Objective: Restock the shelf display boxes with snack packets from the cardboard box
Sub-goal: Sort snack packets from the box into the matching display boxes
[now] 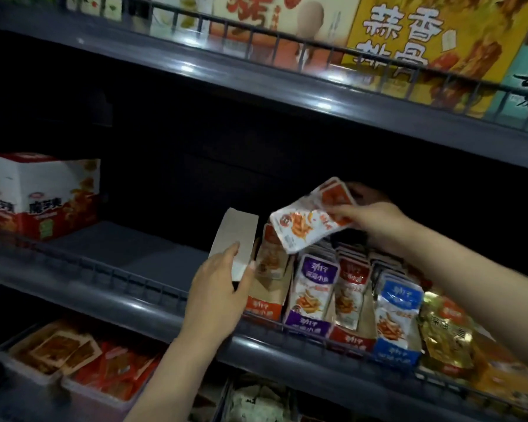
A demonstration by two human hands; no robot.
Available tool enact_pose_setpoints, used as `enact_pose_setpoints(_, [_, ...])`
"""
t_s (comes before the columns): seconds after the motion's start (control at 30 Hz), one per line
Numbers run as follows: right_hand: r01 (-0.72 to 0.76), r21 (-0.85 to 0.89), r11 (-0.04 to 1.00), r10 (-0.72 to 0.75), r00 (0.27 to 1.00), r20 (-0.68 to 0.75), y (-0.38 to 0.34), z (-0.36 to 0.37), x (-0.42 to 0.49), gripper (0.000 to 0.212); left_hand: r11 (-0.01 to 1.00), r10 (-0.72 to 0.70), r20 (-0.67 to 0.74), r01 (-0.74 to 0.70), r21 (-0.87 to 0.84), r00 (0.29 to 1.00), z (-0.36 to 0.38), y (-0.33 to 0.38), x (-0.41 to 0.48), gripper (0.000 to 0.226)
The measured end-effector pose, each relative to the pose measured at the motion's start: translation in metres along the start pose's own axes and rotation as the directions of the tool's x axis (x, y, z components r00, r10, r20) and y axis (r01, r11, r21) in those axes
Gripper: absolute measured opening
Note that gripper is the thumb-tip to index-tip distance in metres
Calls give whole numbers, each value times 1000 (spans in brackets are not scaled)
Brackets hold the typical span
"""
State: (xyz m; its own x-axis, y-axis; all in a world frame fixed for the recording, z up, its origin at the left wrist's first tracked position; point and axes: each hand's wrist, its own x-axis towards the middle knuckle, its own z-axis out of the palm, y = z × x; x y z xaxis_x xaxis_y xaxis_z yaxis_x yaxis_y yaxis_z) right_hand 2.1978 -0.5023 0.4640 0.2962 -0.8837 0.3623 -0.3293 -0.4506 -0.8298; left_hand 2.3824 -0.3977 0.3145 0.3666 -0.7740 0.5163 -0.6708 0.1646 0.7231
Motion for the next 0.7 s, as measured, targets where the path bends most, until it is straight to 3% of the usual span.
enact_pose_setpoints(0.13, [58, -184, 981, -41, 994, 97, 6, 17, 44, 28, 991, 83, 44, -87, 102, 996, 14, -13, 22, 53])
enact_pose_setpoints(0.33, [164, -498, 851, -17, 958, 286, 26, 57, 74, 40, 967, 86, 172, -124, 224, 981, 33, -25, 44, 63])
enact_pose_setpoints(0.5, [187, -567, 802, 5, 948, 319, 33, 55, 84, 45, 953, 63, 172, -111, 283, 983, 34, -35, 47, 67])
enact_pose_setpoints(0.7, [214, -547, 809, 23, 919, 393, 21, 41, 87, 37, 945, 47, 172, -100, 310, 984, 37, -33, 47, 67])
